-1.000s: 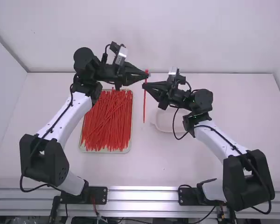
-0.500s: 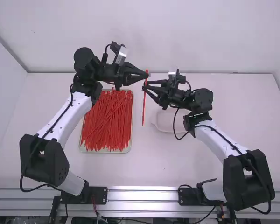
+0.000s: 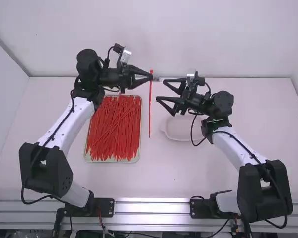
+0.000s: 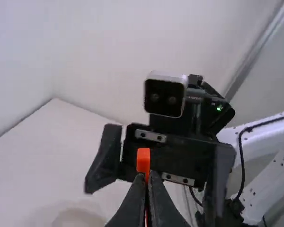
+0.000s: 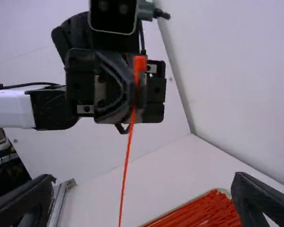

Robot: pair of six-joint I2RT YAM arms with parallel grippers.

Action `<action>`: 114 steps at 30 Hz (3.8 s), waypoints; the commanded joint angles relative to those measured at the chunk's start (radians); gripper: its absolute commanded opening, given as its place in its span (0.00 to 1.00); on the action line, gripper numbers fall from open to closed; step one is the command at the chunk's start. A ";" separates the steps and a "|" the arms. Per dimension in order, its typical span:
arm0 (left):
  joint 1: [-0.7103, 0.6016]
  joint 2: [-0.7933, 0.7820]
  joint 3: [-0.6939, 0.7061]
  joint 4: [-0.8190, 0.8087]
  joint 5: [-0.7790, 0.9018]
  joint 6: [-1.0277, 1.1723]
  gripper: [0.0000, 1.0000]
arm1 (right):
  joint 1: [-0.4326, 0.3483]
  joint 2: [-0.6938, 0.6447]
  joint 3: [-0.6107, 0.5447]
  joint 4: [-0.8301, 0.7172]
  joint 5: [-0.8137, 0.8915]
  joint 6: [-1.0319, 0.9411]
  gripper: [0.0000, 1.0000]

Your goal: Fasten the cable tie

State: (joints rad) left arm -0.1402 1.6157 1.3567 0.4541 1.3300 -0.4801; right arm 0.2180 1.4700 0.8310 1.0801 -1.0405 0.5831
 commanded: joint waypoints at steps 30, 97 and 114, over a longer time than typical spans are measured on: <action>0.100 0.064 0.024 -0.143 -0.051 -0.212 0.02 | -0.008 0.002 0.031 -0.124 -0.455 -1.216 1.00; 0.029 0.121 0.024 -0.255 -0.093 -0.519 0.02 | 0.107 0.002 -0.093 -0.170 -0.517 -2.000 0.33; 0.030 0.121 0.024 -0.256 -0.101 -0.518 0.02 | 0.108 0.002 -0.093 -0.200 -0.516 -1.994 0.04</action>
State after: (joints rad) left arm -0.1143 1.7313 1.3567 0.1951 1.2251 -1.0027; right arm 0.3233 1.4696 0.7437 0.8833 -1.5482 -1.4204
